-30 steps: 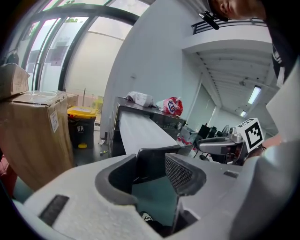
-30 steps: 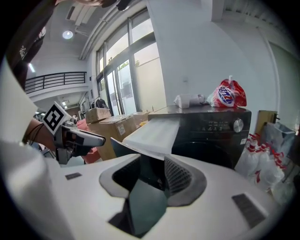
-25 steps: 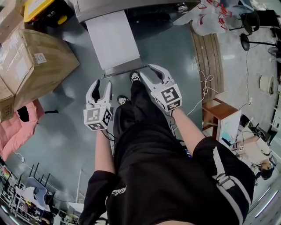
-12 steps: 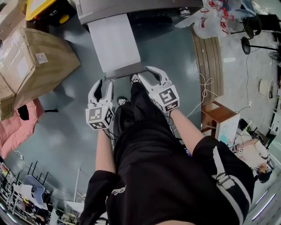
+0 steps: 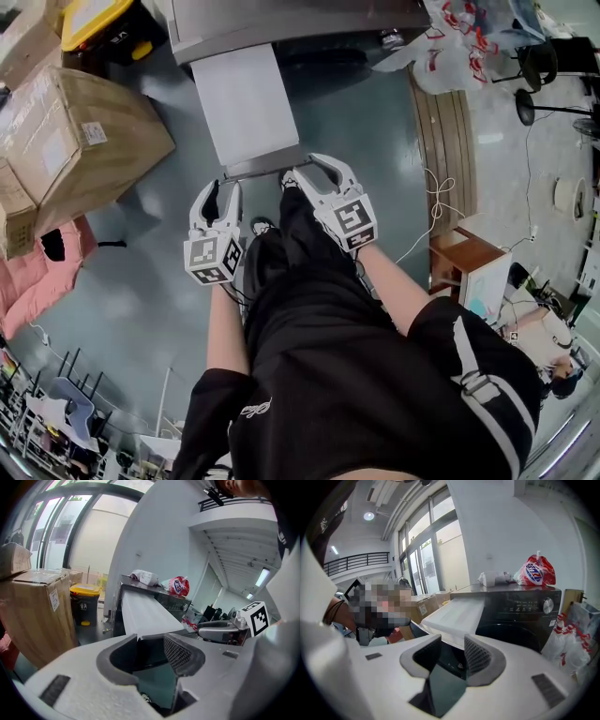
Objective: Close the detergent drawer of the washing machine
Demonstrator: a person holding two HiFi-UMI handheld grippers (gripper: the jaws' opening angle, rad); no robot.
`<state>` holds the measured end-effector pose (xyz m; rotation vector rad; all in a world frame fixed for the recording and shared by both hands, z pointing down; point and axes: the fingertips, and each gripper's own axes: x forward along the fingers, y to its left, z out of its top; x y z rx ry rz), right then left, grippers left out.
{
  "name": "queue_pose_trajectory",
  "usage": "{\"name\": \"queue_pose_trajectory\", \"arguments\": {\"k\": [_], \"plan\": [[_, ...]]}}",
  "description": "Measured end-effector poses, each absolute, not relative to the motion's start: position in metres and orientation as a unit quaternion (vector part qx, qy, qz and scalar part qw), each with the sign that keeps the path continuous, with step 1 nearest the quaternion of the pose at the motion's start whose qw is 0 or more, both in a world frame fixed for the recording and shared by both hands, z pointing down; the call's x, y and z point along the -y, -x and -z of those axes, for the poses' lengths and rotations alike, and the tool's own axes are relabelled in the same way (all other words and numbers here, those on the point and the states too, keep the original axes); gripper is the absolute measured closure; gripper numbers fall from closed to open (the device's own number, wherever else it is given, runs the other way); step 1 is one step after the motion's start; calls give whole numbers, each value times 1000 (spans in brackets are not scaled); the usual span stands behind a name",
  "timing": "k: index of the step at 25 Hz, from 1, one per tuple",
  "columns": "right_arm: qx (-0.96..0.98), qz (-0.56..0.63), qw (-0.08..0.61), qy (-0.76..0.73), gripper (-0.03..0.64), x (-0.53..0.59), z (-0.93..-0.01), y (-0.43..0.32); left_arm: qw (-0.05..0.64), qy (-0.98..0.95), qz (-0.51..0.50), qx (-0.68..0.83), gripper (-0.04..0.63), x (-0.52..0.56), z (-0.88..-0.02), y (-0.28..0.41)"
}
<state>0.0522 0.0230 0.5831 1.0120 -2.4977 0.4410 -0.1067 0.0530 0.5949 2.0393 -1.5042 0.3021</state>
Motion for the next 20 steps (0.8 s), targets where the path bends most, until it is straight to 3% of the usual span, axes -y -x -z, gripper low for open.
{"name": "queue_pose_trajectory", "arguments": {"k": [20], "plan": [[898, -161, 198, -357, 463, 0, -575, -43, 287, -758, -122, 573, 413, -30, -587, 116]]}}
